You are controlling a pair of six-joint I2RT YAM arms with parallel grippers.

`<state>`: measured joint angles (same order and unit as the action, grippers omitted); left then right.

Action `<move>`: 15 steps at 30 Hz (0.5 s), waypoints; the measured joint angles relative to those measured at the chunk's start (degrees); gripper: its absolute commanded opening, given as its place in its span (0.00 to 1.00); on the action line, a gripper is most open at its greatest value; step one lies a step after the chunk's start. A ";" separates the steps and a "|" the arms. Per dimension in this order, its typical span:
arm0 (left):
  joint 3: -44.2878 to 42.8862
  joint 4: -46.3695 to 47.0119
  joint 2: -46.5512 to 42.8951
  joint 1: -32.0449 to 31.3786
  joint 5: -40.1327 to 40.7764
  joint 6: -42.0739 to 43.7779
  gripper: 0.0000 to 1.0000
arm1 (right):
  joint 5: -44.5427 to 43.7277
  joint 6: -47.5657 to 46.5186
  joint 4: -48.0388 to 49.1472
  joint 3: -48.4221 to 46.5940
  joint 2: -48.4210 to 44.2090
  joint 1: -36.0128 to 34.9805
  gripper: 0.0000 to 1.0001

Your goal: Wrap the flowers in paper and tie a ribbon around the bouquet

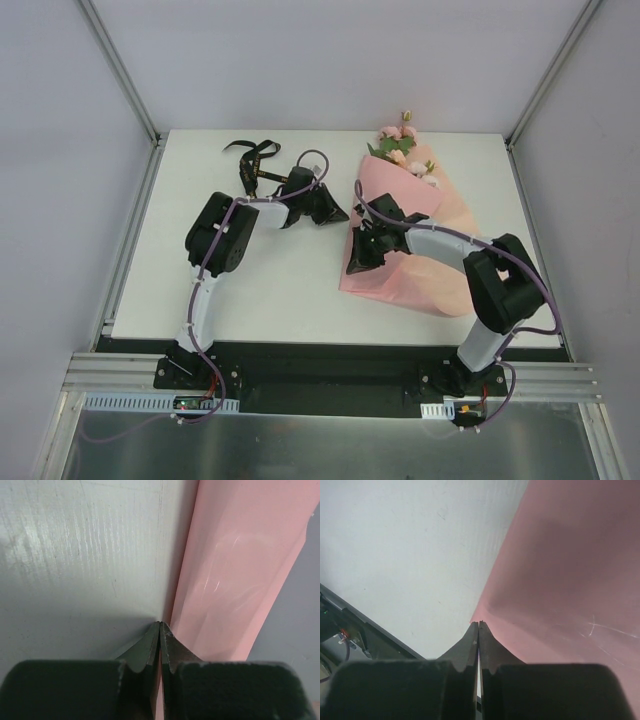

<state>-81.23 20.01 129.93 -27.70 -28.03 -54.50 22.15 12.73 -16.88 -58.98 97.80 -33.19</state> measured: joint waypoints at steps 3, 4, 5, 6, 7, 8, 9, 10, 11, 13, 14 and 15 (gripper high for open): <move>1.40 0.20 -1.14 0.00 -0.17 0.76 0.07 | -0.46 -0.13 -0.04 0.37 0.79 0.00 0.01; 1.88 0.17 -1.53 0.00 -0.52 1.22 0.16 | -0.63 -0.13 0.04 0.81 1.05 0.00 0.01; 2.45 0.20 -1.97 0.00 -1.03 1.62 0.20 | -0.83 -0.13 0.20 1.51 1.18 0.02 0.00; 2.80 0.20 -2.29 0.00 -1.68 1.90 0.23 | -1.03 -0.13 0.33 2.40 1.20 0.11 0.00; 3.04 0.33 -2.58 0.02 -2.51 2.14 0.27 | -1.31 -0.13 0.35 3.34 1.20 0.15 0.00; 3.13 0.72 -2.82 0.02 -3.54 2.19 0.27 | -1.53 -0.13 0.42 4.20 1.20 0.33 0.00; 3.17 1.29 -2.95 0.00 -4.50 2.25 0.27 | -1.53 -0.04 0.46 4.96 1.20 0.55 0.00; 3.17 2.03 -2.97 -0.07 -5.27 2.25 0.25 | -1.18 0.04 0.63 5.33 1.07 0.98 0.00; 3.02 2.45 -2.97 -0.11 -6.14 2.23 0.22 | -0.90 0.04 0.74 5.46 1.01 1.38 0.01; 2.34 2.73 -2.82 -0.37 -7.23 1.97 0.15 | -0.28 0.04 1.29 5.92 0.92 2.08 0.00; 1.53 2.80 -2.56 -0.55 -7.74 1.66 0.10 | 0.17 0.07 1.53 6.14 0.90 2.45 0.01; 0.66 2.82 -2.21 -0.76 -7.78 1.46 0.08 | 0.66 0.07 1.73 6.34 0.87 2.78 0.00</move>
<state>-80.58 22.83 127.72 -28.47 -35.81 -53.04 22.81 12.80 -15.16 -52.64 98.67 -30.41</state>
